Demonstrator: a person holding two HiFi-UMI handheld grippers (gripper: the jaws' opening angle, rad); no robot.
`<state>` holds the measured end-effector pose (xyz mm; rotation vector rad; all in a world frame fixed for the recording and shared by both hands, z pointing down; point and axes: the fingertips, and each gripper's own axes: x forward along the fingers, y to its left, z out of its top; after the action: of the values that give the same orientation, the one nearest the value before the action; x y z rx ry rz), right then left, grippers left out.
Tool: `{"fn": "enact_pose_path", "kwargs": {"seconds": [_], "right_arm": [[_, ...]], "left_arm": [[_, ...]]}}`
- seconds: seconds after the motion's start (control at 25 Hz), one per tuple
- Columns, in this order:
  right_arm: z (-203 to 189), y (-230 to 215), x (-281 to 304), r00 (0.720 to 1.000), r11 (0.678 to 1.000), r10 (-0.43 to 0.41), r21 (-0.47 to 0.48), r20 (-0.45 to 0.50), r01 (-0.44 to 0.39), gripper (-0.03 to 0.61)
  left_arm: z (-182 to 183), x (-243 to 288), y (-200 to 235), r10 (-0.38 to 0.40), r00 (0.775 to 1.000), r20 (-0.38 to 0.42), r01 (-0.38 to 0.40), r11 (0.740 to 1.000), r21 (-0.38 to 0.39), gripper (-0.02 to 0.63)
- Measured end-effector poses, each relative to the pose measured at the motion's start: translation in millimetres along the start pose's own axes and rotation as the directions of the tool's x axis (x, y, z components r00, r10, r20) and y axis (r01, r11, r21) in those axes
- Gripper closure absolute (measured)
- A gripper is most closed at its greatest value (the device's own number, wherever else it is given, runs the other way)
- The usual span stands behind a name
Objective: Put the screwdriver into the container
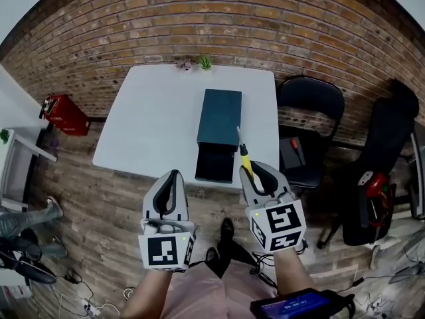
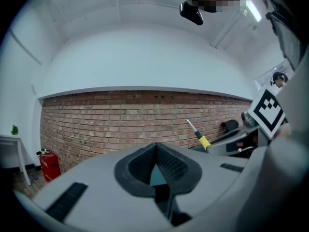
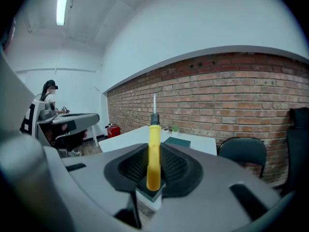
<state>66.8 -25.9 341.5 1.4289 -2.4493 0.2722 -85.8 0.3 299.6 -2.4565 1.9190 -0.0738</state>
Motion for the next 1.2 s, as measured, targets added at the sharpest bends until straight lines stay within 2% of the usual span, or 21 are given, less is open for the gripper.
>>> {"fn": "enact_pose_path", "kwargs": {"seconds": [0.2,0.4,0.56,0.76,0.92,1.2], "right_arm": [[14,-22,33,0.999,0.999,0.046,-0.001,0.017,-0.046,0.503],[51,-40,60,0.994,0.995,0.090,-0.036,0.066,-0.088,0.503],[74,-44,70,0.990,0.993,0.109,-0.065,0.092,-0.103,0.503],[86,-43,84,0.988,0.990,0.119,-0.084,0.094,-0.111,0.503],[77,-42,96,0.992,0.991,0.111,-0.074,0.053,-0.107,0.503],[28,-36,115,0.992,0.995,0.088,-0.037,-0.085,-0.092,0.503]], "left_arm": [[11,39,1,0.036,0.999,0.017,-0.036,0.999,0.027,0.609],[38,66,12,0.083,0.994,0.077,-0.089,0.994,0.067,0.609],[58,74,28,0.133,0.983,0.126,-0.141,0.988,0.061,0.609],[60,84,37,0.138,0.981,0.135,-0.147,0.988,0.056,0.609],[49,95,42,0.119,0.988,0.102,-0.123,0.991,0.043,0.609],[15,112,51,0.067,0.998,0.018,-0.067,0.998,-0.017,0.609]]}}
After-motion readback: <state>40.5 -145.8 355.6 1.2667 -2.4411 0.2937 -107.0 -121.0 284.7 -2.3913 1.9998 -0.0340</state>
